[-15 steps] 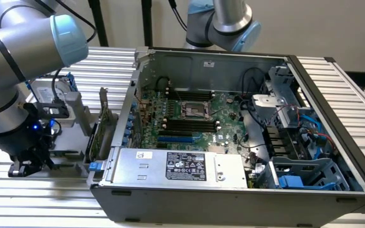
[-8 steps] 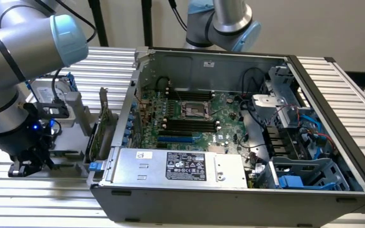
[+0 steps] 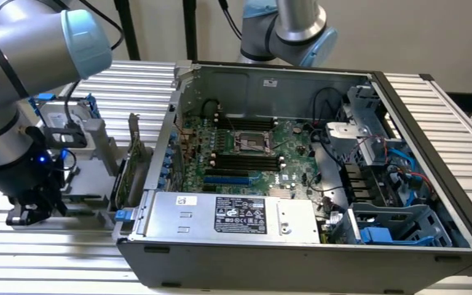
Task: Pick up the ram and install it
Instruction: 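Pick up the ram and move it above insertion slot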
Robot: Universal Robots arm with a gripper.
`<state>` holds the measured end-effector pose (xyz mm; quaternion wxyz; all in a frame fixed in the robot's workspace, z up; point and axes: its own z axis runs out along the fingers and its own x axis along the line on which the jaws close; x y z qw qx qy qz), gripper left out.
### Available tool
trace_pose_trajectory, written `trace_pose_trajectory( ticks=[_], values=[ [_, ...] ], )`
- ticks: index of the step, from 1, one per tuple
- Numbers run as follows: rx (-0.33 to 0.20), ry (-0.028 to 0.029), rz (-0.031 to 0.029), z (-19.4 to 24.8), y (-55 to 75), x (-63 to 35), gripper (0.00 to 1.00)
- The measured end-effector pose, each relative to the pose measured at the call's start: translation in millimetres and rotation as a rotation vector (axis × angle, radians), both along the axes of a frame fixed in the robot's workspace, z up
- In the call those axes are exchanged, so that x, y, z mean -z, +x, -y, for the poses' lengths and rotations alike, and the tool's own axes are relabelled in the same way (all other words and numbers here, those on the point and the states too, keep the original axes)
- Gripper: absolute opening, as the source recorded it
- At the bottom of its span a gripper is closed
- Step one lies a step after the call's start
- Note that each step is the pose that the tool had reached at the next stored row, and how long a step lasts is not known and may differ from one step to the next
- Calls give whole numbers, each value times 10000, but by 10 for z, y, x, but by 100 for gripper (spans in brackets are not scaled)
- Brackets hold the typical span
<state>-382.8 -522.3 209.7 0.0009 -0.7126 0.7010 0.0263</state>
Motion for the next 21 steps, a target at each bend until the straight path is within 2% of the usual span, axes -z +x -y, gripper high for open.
trace_pose_trajectory(
  ticks=[3,13,21],
  values=[
    [-2,-1,-1,0,3,-109,13],
    [-3,1,-1,0,65,-561,13],
    [-29,60,-1,0,218,-898,13]
  ],
)
